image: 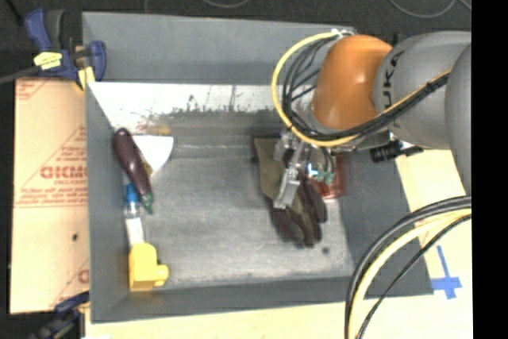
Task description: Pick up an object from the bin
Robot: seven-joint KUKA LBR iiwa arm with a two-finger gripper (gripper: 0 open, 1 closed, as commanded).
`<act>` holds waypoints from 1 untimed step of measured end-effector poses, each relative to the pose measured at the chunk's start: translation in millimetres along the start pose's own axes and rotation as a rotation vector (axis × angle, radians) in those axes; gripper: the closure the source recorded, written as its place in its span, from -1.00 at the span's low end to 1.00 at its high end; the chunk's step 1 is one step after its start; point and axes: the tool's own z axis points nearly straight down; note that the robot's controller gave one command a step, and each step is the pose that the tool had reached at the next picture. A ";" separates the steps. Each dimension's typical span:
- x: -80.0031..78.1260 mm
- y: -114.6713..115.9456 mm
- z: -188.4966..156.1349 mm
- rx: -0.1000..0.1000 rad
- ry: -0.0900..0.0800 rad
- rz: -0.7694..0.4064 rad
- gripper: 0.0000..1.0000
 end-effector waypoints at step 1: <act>-4.0 9.2 16.7 0.000 0.002 -0.281 -1.00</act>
Offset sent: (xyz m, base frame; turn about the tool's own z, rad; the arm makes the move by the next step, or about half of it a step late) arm -0.0131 0.0288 -0.0542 0.1555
